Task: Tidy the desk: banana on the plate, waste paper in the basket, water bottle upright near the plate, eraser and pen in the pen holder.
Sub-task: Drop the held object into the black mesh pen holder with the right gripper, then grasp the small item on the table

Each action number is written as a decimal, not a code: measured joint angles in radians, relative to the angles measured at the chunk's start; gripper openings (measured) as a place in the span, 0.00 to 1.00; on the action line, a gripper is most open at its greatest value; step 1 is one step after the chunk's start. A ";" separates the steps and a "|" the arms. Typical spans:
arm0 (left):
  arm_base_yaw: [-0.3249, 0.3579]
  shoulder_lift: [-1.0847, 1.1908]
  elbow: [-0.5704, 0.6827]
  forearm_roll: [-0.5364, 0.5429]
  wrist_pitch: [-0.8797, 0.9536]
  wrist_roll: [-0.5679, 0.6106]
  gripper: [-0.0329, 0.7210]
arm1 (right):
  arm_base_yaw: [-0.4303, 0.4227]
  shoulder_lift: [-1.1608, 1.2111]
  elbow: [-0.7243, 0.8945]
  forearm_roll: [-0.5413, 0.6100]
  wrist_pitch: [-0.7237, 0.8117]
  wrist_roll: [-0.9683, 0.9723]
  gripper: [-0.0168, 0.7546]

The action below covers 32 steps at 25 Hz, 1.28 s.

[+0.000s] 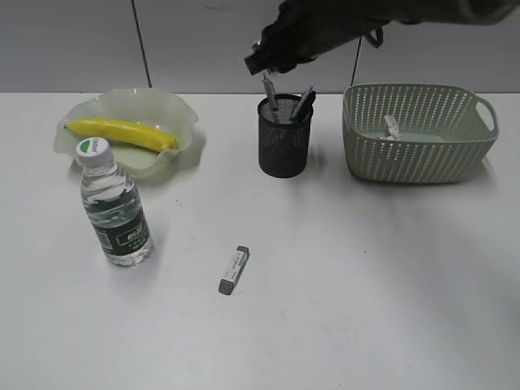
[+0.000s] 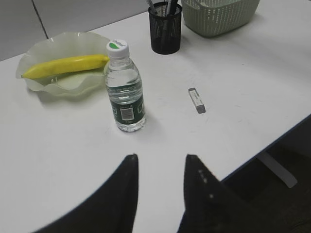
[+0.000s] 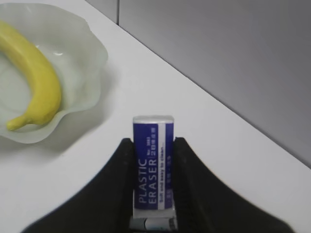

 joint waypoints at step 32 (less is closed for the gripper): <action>0.000 0.000 0.000 0.018 -0.001 0.000 0.36 | -0.049 -0.225 0.012 -0.047 0.743 0.182 0.71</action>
